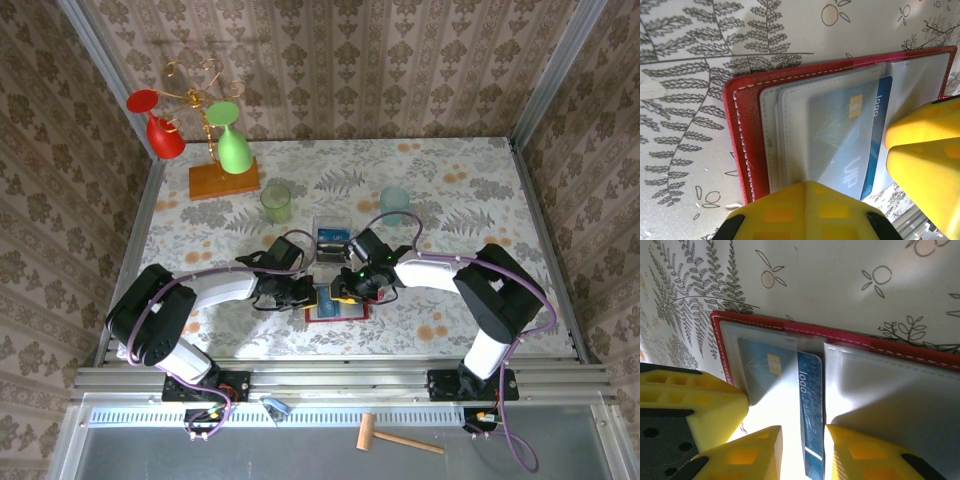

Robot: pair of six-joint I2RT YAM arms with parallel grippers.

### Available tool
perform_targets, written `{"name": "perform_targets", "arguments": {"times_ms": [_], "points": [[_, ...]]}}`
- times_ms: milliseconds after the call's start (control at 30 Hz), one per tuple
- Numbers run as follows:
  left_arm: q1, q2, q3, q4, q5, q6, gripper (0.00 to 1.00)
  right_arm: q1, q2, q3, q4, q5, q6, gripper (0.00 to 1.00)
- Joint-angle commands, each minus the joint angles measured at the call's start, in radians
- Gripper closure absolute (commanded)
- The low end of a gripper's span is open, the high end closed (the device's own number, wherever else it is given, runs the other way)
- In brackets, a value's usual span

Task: Take the credit cards out of the card holder

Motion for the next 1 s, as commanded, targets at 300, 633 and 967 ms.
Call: {"name": "perform_targets", "arguments": {"times_ms": [300,633,967], "points": [[-0.008,0.018,0.043,-0.09,-0.019,0.035,0.95,-0.015,0.03,-0.043,0.086,-0.06,0.035,0.73],[-0.009,0.009,0.075,-0.102,-0.009,0.036,0.94,-0.027,0.024,-0.059,0.098,-0.068,0.038,0.73],[-0.01,0.056,0.052,-0.093,-0.019,0.038,0.94,-0.031,0.029,-0.062,0.107,-0.076,0.04,0.73]]}}
